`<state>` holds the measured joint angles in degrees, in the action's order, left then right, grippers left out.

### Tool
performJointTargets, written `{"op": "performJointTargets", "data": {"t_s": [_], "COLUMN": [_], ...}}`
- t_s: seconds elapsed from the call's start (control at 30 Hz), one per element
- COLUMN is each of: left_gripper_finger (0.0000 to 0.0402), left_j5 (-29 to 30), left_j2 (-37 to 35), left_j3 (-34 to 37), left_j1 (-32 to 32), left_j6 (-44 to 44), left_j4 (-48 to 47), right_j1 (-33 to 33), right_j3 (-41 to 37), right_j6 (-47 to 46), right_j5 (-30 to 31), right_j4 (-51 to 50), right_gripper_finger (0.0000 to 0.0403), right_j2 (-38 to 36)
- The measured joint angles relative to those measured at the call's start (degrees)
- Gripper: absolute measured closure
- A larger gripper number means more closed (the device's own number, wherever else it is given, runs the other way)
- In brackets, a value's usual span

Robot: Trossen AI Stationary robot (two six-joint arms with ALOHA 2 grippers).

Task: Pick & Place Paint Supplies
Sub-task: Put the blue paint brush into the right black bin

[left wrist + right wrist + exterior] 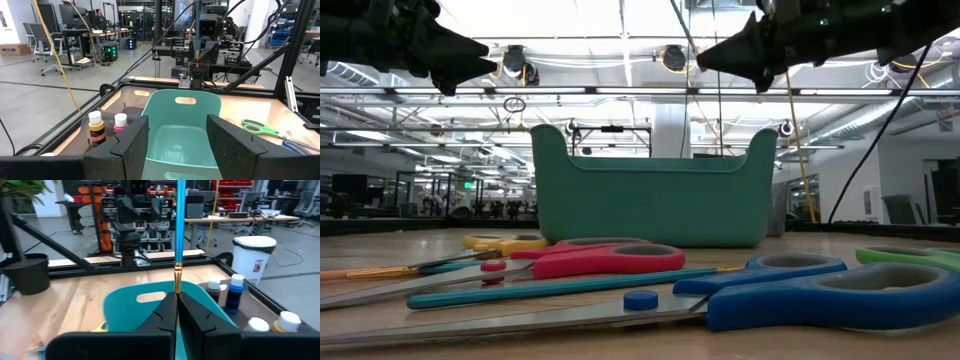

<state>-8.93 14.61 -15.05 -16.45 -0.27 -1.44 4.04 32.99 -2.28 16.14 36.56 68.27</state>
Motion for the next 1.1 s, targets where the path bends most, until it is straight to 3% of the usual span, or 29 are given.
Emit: {"op": "performJointTargets", "data": {"t_s": [0.93,1.1], "left_gripper_finger": [0.0195,0.0194], "left_j5": [-0.01,-0.01], "left_j2": [0.00,-0.02], "left_j3": [0.00,0.00], "left_j1": [-0.01,-0.02], "left_j6": [0.00,0.00], "left_j4": [0.00,0.01], "right_j1": [-12.79,-15.28], "right_j3": [0.00,0.00], "right_j6": [-0.04,-0.71], "right_j5": [-0.05,-4.29], "right_j4": [-2.71,-2.69], "right_gripper_finger": [0.0403,0.0403], "right_j2": [0.00,0.01]}}
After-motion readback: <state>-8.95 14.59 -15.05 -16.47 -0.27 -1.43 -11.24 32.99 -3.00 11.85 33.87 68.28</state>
